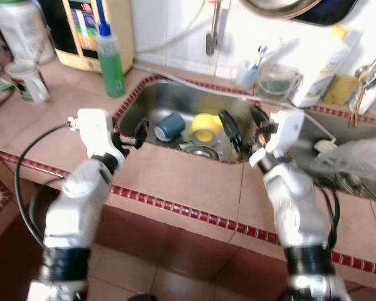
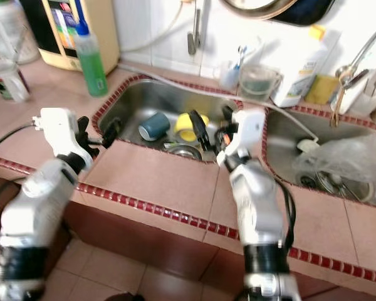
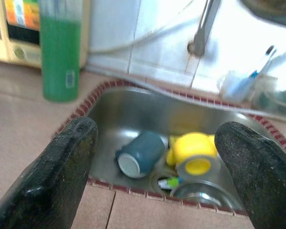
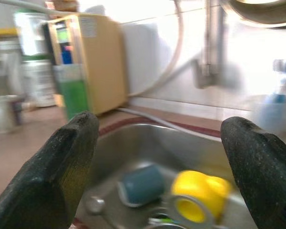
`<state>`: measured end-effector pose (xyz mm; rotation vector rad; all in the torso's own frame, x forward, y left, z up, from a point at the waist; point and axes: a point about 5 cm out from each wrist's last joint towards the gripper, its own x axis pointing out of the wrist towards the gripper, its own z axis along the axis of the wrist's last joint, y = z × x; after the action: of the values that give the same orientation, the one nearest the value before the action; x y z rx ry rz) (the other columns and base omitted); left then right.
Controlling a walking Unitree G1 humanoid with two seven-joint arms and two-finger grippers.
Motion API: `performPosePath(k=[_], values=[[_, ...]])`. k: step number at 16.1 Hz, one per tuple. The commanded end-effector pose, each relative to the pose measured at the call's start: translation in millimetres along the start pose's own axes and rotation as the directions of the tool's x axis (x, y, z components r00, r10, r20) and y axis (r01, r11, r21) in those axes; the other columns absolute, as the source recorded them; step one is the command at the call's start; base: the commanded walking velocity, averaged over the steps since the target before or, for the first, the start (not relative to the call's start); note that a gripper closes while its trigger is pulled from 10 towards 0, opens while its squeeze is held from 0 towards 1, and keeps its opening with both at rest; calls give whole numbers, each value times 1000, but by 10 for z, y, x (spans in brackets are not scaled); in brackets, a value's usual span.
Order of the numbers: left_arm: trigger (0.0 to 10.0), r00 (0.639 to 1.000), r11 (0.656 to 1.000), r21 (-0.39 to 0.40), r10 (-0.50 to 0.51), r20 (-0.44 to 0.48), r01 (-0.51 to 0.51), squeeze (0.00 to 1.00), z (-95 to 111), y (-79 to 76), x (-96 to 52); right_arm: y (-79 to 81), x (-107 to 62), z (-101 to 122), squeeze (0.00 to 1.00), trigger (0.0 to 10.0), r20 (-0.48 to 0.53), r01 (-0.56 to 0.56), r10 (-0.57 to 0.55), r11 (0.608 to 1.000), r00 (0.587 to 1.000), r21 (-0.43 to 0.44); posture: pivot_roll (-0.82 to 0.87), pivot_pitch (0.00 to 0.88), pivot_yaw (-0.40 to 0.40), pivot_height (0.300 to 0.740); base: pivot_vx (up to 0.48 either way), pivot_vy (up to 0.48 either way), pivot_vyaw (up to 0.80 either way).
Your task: Kitchen organization
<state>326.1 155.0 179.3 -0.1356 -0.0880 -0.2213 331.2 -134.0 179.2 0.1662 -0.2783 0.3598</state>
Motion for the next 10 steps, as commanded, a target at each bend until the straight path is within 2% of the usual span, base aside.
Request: performPosePath(k=[1, 2, 3, 5, 10], values=[[10000, 1000, 1000, -22, 0, -2, 0, 0, -82, -64, -10, -22, -47, 46, 1000, 10000, 43, 56, -54, 997, 998, -51, 66, 0, -2, 740, 0, 0, 0], [10000, 1000, 1000, -20, -12, 19, 13, 0, -112, -104, -43, -15, -112, -4, 1000, 10000, 38, 73, -71, 995, 997, -70, 65, 0, 1, 740, 0, 0, 0], [10000, 998, 998, 41, -42, 47, 40, 0, -151, -160, -103, 6, -196, -65, 1000, 10000, 35, 88, -85, 990, 996, -108, 65, 0, -3, 740, 0, 0, 0], [10000, 997, 990, 127, -65, 52, 58, 0, -212, -207, -156, 4, -271, -124, 1000, 10000, 32, 137, -134, 983, 991, -124, 65, 0, -9, 740, 0, 0, 0], [10000, 997, 990, 127, -65, 52, 58, 0, -212, -207, -156, 4, -271, -124, 1000, 10000, 32, 137, -134, 983, 991, -124, 65, 0, -9, 740, 0, 0, 0]])
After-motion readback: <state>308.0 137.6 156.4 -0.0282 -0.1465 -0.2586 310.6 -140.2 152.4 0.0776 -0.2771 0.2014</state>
